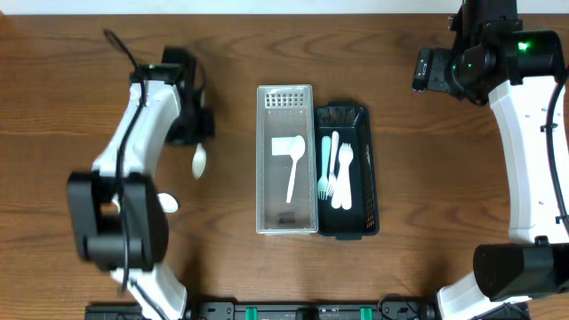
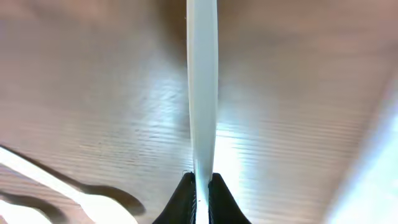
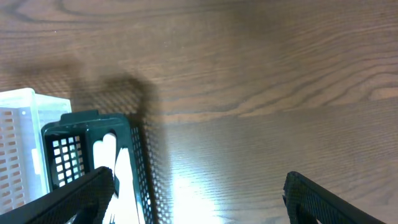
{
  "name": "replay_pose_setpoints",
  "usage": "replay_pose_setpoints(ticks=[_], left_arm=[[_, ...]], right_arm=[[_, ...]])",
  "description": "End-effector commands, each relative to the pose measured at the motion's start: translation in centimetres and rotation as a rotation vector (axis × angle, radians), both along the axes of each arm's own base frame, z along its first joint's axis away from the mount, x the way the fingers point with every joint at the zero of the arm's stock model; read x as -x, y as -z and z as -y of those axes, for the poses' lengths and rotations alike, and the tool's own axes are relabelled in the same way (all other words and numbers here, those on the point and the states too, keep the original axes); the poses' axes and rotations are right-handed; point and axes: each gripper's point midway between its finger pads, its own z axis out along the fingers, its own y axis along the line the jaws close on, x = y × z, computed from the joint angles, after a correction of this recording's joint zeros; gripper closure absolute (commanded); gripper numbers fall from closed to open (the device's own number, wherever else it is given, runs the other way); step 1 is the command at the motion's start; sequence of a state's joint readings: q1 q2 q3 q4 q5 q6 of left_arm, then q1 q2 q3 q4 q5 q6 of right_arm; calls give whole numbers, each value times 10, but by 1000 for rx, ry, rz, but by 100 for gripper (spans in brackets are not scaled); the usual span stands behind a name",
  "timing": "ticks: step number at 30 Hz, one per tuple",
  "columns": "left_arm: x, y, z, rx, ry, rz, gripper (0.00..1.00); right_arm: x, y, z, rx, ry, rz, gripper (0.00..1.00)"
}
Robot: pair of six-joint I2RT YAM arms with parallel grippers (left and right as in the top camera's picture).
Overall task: Pack container
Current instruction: 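Carry the spoon with the left gripper into the grey basket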
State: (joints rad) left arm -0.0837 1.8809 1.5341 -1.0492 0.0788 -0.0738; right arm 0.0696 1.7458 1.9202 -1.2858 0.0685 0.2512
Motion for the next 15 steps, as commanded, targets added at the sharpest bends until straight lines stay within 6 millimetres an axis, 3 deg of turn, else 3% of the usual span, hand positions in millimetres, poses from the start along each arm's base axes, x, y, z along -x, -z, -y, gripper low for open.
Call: replay_pose_setpoints(ticks=[1, 5, 8, 11, 15], left_arm=[[-8, -81, 39, 15, 105, 229, 94], [4, -117, 91, 40, 229, 353, 94], [15, -118, 127, 62, 321, 367, 94], [21, -100, 156, 70, 392, 344, 94], [23, -60, 175, 71, 360, 266, 94]], right_arm=[[0, 2, 4, 15, -2, -6, 10], [0, 2, 4, 15, -2, -6, 10], [0, 2, 4, 15, -2, -4, 10], [0, 2, 4, 15, -2, -4, 10], [0, 2, 4, 15, -2, -4, 10]])
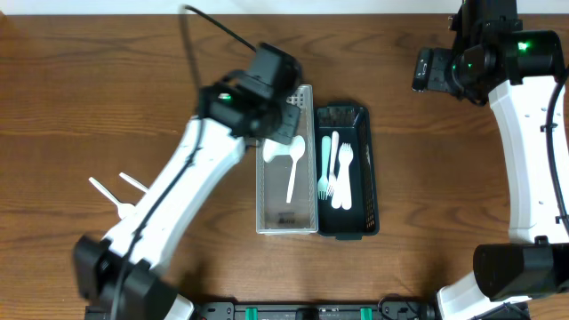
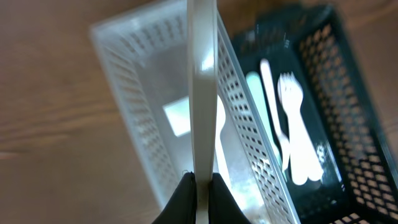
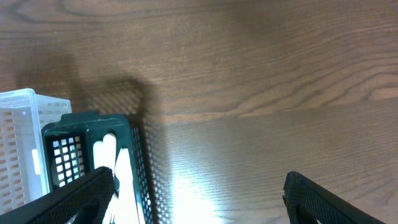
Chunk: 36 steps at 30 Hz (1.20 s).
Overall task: Pack container
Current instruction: 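Carry the spoon with the left gripper into the grey basket, then release the spoon and move the left gripper back to the spoons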
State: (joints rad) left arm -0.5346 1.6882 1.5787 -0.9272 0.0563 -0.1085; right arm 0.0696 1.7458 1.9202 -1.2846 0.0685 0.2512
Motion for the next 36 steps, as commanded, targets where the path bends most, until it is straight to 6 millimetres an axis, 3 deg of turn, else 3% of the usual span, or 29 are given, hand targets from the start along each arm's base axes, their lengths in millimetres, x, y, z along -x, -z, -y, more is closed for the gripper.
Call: replay_pose_setpoints(ticks=[1, 7, 10, 11, 15, 18, 22, 27, 30, 32, 36], left_arm=[[2, 45, 6, -47, -45, -101, 94], [7, 104, 20, -127, -14, -217, 94], [11, 119, 19, -154, -10, -255, 94], [12, 120, 19, -156, -10, -259, 88], [9, 110, 19, -151, 21, -230, 48], [8, 93, 19, -142, 63, -182, 41], [6, 48, 13, -124, 94, -67, 40], [4, -23, -41, -198, -37, 125, 36], [8, -58, -98, -205, -216, 183, 32], [16, -77, -148, -171, -412, 190, 32], [38, -91, -237, -112, -806, 175, 32]], right_arm=[[0, 2, 4, 15, -2, -5, 10], [0, 2, 4, 15, -2, -6, 10], [1, 2, 4, 15, -2, -9, 10], [2, 3, 4, 15, -2, -12, 10], [3, 3, 4, 15, -3, -16, 10], [2, 3, 4, 15, -3, -16, 10], [2, 3, 4, 16, -3, -16, 10], [3, 3, 4, 16, -3, -16, 10], [3, 3, 4, 16, -3, -16, 9], [3, 3, 4, 16, -3, -16, 9], [3, 3, 4, 16, -3, -17, 9]])
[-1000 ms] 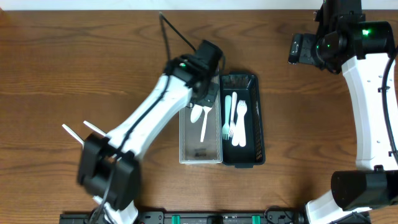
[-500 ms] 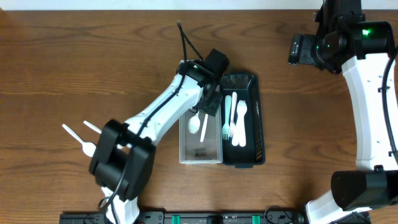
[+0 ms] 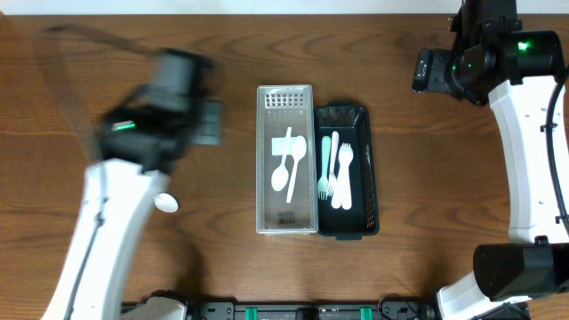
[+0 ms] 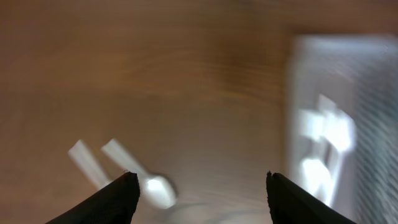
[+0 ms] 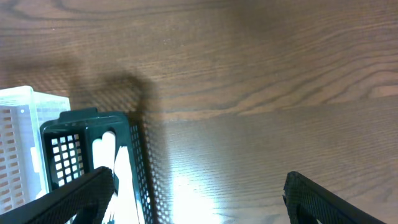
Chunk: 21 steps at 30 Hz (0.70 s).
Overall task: Pack container
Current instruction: 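Release the spoon and move the left gripper back to the spoons, then lower the left gripper onto a white spoon handle and close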
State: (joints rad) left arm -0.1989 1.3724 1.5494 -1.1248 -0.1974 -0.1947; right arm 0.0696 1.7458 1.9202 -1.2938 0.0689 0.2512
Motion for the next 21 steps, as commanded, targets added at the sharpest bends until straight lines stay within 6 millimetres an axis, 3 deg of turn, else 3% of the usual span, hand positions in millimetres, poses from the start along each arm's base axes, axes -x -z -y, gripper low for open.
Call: replay_pose_setpoints(ticks=[1, 3, 6, 10, 16, 21], left_arm=[[18, -10, -71, 49, -361, 43, 32], [31, -4, -106, 59, -503, 30, 31], [43, 13, -139, 73, -622, -6, 31], [47, 56, -158, 173, -699, -63, 31], [68, 131, -182, 192, -817, -185, 30], [81, 175, -192, 205, -870, -273, 27]], right_arm=[[1, 2, 4, 15, -3, -8, 9], [1, 2, 4, 14, -3, -7, 9], [1, 2, 4, 14, -3, -8, 9], [1, 2, 4, 14, -3, -11, 9], [5, 4, 4, 16, -3, -27, 9], [6, 5, 4, 16, -3, -33, 9]])
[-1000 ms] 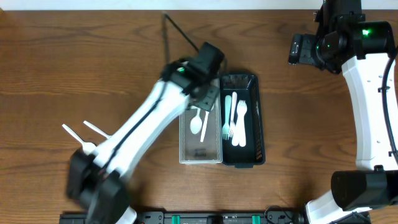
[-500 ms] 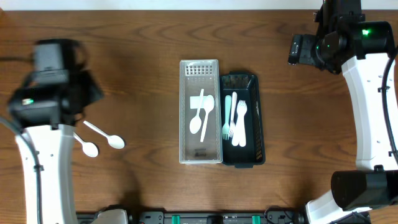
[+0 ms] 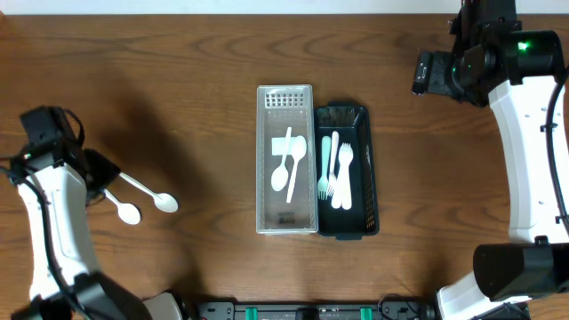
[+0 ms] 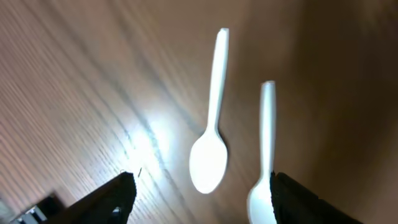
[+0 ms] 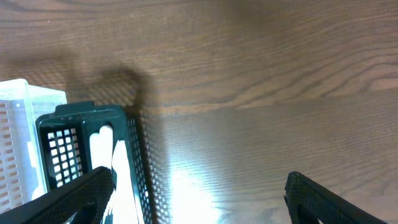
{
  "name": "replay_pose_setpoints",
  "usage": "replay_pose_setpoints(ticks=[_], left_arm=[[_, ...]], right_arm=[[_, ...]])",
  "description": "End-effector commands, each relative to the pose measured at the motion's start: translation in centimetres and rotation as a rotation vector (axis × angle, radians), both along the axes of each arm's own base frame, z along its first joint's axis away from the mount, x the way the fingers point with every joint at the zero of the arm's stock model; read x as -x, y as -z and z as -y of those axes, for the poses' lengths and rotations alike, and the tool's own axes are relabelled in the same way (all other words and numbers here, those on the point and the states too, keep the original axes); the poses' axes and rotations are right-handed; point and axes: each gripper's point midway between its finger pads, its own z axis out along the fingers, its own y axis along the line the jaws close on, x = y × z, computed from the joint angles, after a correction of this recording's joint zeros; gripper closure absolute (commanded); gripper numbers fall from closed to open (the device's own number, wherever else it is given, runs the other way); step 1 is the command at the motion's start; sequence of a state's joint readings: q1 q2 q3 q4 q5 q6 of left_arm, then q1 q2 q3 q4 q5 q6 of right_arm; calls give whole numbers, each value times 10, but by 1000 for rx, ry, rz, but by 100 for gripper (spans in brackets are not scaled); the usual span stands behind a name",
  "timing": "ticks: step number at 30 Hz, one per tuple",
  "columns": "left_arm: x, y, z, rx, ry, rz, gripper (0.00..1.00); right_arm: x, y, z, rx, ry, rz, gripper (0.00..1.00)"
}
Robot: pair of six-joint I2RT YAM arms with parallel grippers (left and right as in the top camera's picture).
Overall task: Pack container
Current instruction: 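Lower the left gripper onto a white spoon handle and close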
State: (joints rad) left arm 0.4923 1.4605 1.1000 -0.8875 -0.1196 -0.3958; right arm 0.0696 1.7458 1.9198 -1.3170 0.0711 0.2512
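Two white spoons lie on the wood at the far left, one (image 3: 120, 204) beside the other (image 3: 147, 191). My left gripper (image 3: 100, 171) hovers open just above them; in the left wrist view the first spoon (image 4: 211, 137) sits between its fingers (image 4: 118, 198) and the second spoon (image 4: 264, 155) lies nearer the right one. A clear container (image 3: 263, 160) at the centre holds a white spoon (image 3: 283, 171) and a white scoop. My right gripper (image 3: 425, 71) hangs open and empty at the back right.
A dark green basket (image 3: 372, 169) stands against the clear container's right side and holds white forks and a pale knife. In the right wrist view the basket (image 5: 134, 155) lies at lower left, under that gripper's (image 5: 199, 199) spread fingers.
My left arm has moved from just left of the clear container to the table's far left, and its open gripper now hangs over the two loose spoons. The right arm has stayed put.
My left gripper was shut on a white spoon over the wood left of the containers. Then it held that spoon over the clear container. Later the spoon lay inside with the gripper open beside it. Now the gripper is open over two more spoons.
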Motion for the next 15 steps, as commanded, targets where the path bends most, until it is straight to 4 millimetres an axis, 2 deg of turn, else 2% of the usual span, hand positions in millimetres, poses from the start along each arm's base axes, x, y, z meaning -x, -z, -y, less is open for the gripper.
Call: replay_pose_setpoints(ticks=[1, 10, 15], left_arm=[[7, 24, -5, 33, -39, -38, 26], [0, 72, -5, 149, -59, -84, 24], [3, 93, -3, 182, -61, -140, 23]], right_arm=[[1, 2, 3, 12, -4, -11, 9], [3, 3, 3, 12, -4, -17, 9], [3, 3, 3, 13, -4, -17, 8]])
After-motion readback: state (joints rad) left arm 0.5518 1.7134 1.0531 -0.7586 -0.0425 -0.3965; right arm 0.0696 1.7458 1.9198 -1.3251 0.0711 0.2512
